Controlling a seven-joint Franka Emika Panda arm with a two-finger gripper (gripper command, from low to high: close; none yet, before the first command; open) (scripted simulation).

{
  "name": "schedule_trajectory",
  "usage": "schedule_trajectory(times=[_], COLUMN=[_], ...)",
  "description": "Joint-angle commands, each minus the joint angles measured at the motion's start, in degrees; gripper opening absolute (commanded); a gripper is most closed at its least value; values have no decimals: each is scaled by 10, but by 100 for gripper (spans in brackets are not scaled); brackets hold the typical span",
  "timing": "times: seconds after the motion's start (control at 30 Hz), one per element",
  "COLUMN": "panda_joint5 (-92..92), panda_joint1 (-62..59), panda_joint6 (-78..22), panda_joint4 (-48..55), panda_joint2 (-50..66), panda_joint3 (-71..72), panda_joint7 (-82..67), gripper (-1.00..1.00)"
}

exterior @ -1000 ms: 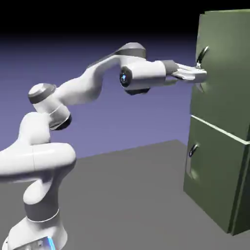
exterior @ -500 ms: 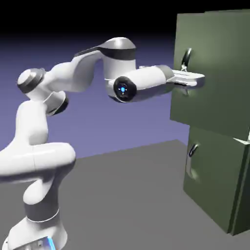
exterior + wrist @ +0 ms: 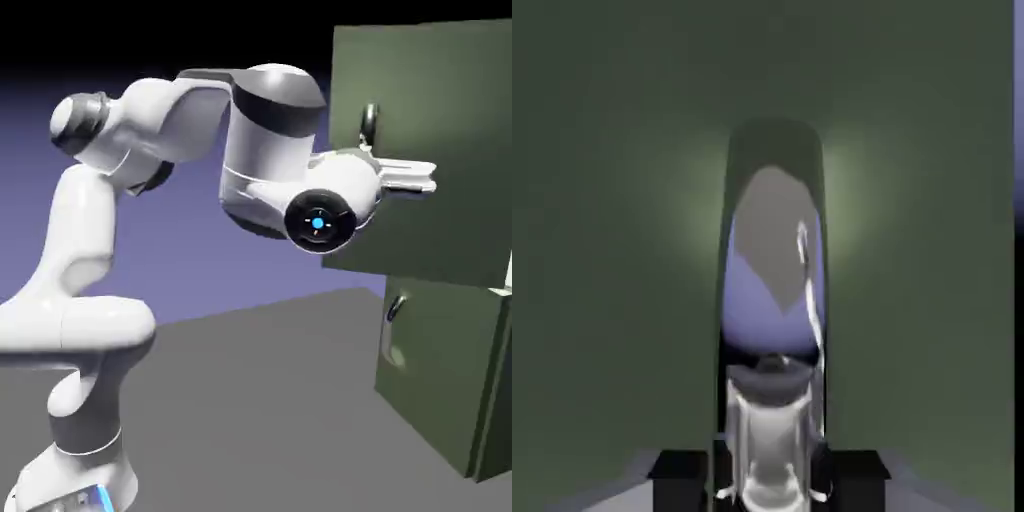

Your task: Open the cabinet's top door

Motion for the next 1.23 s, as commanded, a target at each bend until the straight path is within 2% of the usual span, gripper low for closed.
schedule_trajectory(times=[0.0,0.3,0.67,0.9,1.17,1.2], panda_joint5=[-19,-180,-351,-447,-551,-551], panda_joint1=[-17,-158,-234,-112,47,47], panda_joint6=[-14,-57,58,115,94,94], panda_joint4=[18,176,259,307,439,439], panda_joint2=[-21,-208,-434,-568,-721,-721], panda_joint3=[11,162,347,298,227,227], panda_joint7=[-11,-79,-64,-27,40,40], gripper=[-100,-100,-100,-100,-100,100])
